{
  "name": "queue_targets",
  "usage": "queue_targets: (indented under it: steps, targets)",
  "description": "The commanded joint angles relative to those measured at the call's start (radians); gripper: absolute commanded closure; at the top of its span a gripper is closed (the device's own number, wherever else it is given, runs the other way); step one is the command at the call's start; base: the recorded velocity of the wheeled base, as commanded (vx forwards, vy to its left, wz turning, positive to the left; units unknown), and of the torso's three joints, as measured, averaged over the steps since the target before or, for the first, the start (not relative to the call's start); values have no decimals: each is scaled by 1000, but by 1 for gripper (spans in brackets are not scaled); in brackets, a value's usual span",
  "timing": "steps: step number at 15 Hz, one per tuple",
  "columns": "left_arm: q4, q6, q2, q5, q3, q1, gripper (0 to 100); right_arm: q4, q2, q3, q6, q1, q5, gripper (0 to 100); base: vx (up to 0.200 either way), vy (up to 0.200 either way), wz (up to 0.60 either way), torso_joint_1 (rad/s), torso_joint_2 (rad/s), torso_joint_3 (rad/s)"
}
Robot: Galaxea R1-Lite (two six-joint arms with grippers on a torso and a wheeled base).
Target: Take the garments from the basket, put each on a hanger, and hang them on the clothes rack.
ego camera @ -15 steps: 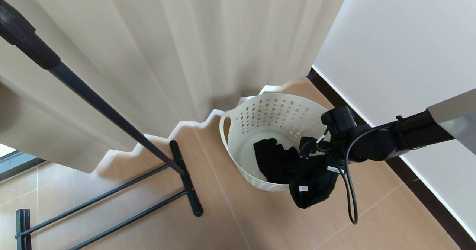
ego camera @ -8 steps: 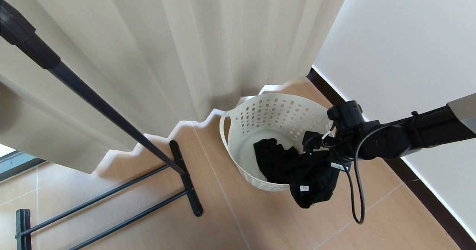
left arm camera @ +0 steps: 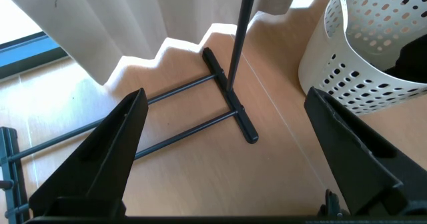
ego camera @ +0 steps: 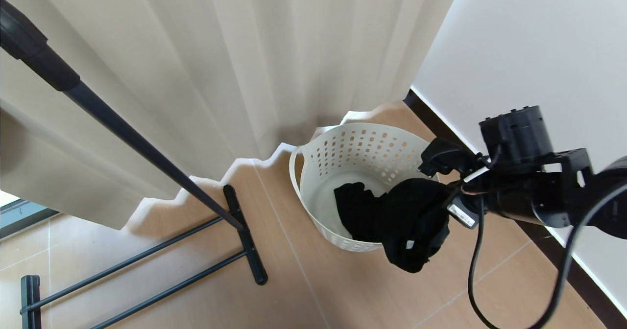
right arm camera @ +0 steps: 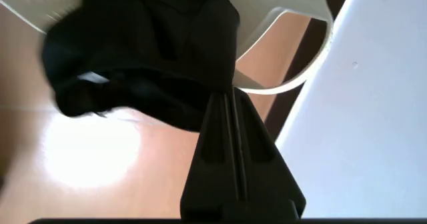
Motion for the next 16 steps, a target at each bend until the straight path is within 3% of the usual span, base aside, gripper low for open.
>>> queue_targets:
  steps: [1,3,8,12,16]
  targets:
    - [0,0,0,1,0,1,0,-8,-226,116,129,107,-2,100,0,0,0,0,0,0]
    - [0,-2,0,1,0,1,0,-8,-353,188,185,162,-8,100,0,0,0,0,0,0]
    - [2,1,0,0,0,1,0,-10,-565,303,205,168,7,100,0,0,0,0,0,0]
    - [2,3,1,0,0,1,0,-74,-603,380,218,156,50,100,0,0,0,1,1,48]
    - [2,3,1,-2,0,1,0,-138,-545,370,211,163,70,100,0,0,0,2,1,178]
